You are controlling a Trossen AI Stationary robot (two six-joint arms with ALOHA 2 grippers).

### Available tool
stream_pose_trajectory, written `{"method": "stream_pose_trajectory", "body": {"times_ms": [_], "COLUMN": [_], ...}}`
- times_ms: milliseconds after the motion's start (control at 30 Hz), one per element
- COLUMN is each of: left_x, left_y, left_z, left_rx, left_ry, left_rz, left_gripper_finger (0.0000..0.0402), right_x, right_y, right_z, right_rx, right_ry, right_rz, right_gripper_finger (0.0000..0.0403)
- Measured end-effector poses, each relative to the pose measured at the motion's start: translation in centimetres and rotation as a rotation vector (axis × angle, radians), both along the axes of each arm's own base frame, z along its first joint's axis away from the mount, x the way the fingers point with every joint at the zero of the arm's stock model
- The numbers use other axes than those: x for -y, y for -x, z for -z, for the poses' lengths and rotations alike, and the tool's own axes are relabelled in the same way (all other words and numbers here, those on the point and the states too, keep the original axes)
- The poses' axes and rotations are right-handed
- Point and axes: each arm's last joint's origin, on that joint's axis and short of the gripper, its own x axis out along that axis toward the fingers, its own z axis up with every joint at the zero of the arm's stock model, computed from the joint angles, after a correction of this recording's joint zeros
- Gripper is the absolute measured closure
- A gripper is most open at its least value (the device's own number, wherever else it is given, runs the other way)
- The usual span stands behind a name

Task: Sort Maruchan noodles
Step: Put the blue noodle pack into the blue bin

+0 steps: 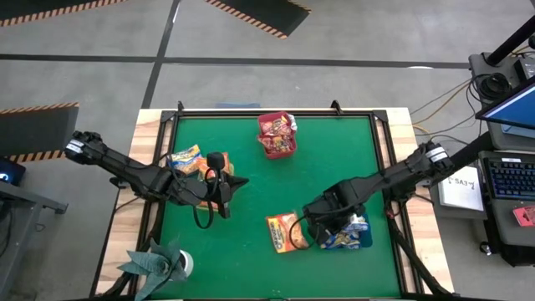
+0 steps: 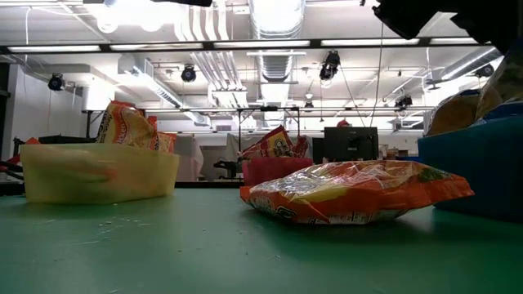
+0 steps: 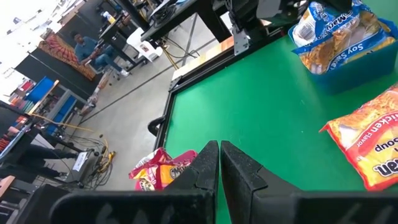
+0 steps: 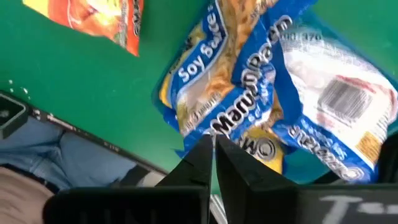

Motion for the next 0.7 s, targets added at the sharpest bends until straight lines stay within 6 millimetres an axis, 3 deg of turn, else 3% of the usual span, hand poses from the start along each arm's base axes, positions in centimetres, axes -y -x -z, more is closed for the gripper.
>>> {"method": "stream_pose_trajectory", "body": {"times_ms": [700], "left_x": [-0.1], "left_y": [0.2], "left_z": [0.4], "left_rx": [-0.022], "left_ry": [0.032], "left_rz": [-0.017], "left_gripper_finger": [0.0402], "right_x": [-0.7], "right_y": [-0.6], "right_z": [3.5], "right_rx": [0.11], "right_ry": [0.002], "right_rz": [0.012], "right_gripper_finger": [0.0394]}}
